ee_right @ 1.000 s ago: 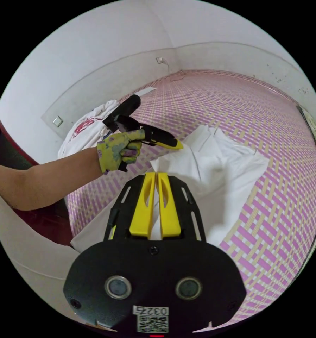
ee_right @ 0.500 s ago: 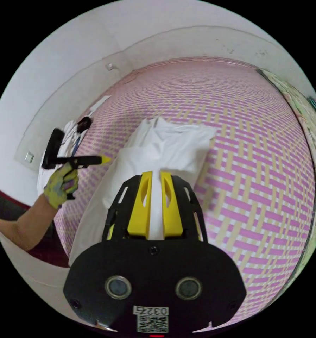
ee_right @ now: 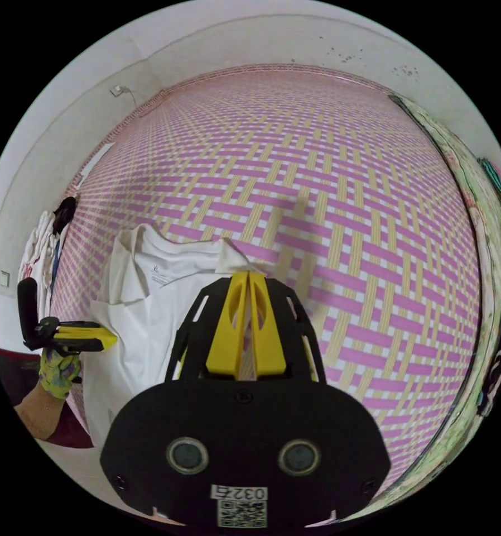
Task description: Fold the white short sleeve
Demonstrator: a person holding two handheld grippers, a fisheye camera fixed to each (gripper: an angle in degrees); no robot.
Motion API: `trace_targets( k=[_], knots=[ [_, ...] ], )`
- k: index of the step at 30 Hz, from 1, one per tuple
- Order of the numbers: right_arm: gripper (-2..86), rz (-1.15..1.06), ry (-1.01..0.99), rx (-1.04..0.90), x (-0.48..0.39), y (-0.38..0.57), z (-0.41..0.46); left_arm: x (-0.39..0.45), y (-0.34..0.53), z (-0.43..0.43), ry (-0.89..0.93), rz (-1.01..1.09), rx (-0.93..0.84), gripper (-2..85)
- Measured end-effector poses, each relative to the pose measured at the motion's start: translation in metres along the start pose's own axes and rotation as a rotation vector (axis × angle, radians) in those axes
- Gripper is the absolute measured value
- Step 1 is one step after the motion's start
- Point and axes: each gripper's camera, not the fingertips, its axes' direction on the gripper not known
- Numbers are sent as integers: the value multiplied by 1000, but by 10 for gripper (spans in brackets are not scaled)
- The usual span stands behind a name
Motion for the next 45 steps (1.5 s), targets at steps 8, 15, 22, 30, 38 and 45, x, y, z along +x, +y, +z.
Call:
trace_targets(
  k=[8, 15, 22, 30, 38, 45],
  knots=[
    [-10, 96, -114, 22, 40, -1, -18, -12, -10, -71, 100, -57, 153, -9],
    [-10, -5, -276, 17, 16, 20, -2, -35, -64, -80, 18, -55, 145, -9],
    [-10, 14, -203, -64, 23, 12, 27, -49, -79, -99, -28, -111, 128, -9],
    [-8, -17, -299, 114, 3, 88, -39, 10, -14, -165, -12, 8, 168, -9],
    [-3, -104, -380, -66, -67, 325, -46, 71, 212, -161, 173, -77, 47, -13],
    [15, -139, -411, -93, -104, 438, -59, 138, 290, -136, 176, -112, -71, -17]
  ],
)
